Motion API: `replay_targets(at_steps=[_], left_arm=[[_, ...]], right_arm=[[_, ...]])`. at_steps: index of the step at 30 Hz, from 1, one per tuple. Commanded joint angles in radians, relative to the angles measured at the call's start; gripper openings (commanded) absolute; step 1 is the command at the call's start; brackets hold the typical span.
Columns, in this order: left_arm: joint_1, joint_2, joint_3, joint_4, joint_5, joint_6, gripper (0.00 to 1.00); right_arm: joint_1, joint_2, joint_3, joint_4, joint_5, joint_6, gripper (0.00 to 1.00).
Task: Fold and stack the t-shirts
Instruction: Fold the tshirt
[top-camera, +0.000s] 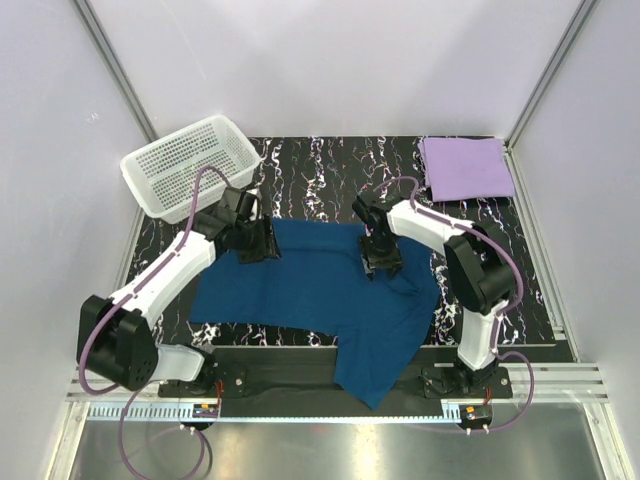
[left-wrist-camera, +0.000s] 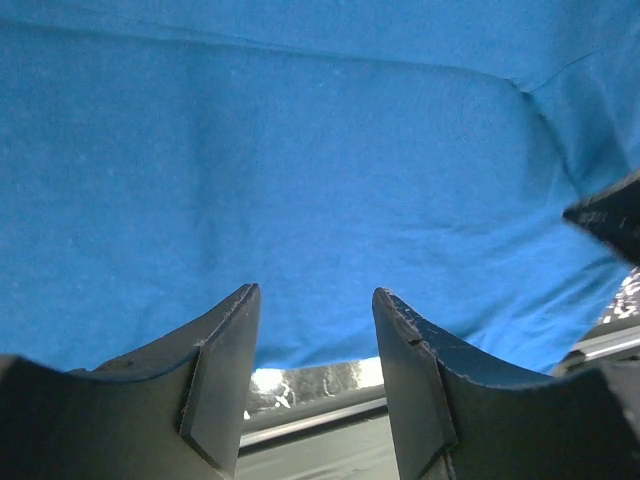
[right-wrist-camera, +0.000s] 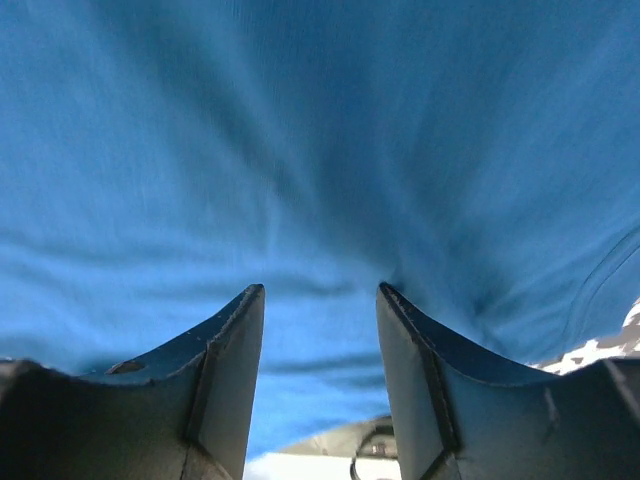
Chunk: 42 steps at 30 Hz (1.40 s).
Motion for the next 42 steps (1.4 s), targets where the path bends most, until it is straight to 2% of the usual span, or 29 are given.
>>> replay_targets(at_steps=[1, 4, 11, 14, 17, 20, 22, 24, 27, 29, 30, 33, 36, 42], left_arm=[[0.0, 0.027, 0.074, 0.036, 0.033, 0.092, 0.54], [0.003, 0.047, 0.072, 0.062, 0.059, 0.138, 0.54], [0.017, 0.078, 0.074, 0.077, 0.158, 0.19, 0.54], [0.021, 0.084, 0.101, 0.053, 0.16, 0.205, 0.54], [0.026, 0.084, 0.102, 0.065, 0.169, 0.198, 0.54], [0.034, 0.11, 0.092, 0.105, 0.194, 0.167, 0.53], [0.038, 0.133, 0.1, 0.12, 0.201, 0.141, 0.53], [0.046, 0.155, 0.109, 0.129, 0.226, 0.128, 0.52], [0.069, 0.161, 0.102, 0.139, 0.218, 0.115, 0.52], [0.096, 0.17, 0.097, 0.125, 0.189, 0.093, 0.52], [0.136, 0.173, 0.092, 0.119, 0.172, 0.079, 0.5], [0.237, 0.198, 0.088, 0.113, 0.171, 0.073, 0.42], [0.314, 0.228, 0.098, 0.09, 0.171, 0.087, 0.4], [0.337, 0.221, 0.06, 0.106, 0.221, 0.076, 0.38]], right_arm=[[-0.041, 0.038, 0.098, 0.032, 0.078, 0.024, 0.56], [-0.066, 0.04, 0.135, 0.039, 0.129, 0.018, 0.56], [-0.153, 0.153, 0.238, 0.032, 0.08, -0.03, 0.56], [-0.135, 0.142, 0.29, -0.011, 0.1, -0.036, 0.53], [-0.04, 0.065, 0.327, -0.085, 0.192, -0.047, 0.49], [0.035, 0.039, 0.311, -0.126, 0.232, -0.044, 0.4], [0.058, 0.031, 0.269, -0.131, 0.258, -0.047, 0.25], [0.062, 0.035, 0.226, -0.108, 0.246, -0.067, 0.24], [0.072, 0.069, 0.199, -0.073, 0.239, -0.097, 0.27], [0.074, 0.083, 0.201, -0.064, 0.258, -0.102, 0.37], [0.075, 0.089, 0.198, -0.059, 0.262, -0.105, 0.38], [0.077, 0.088, 0.189, -0.056, 0.241, -0.101, 0.39], [0.085, 0.079, 0.166, -0.045, 0.232, -0.094, 0.38], [0.091, 0.1, 0.135, -0.036, 0.238, -0.094, 0.38]])
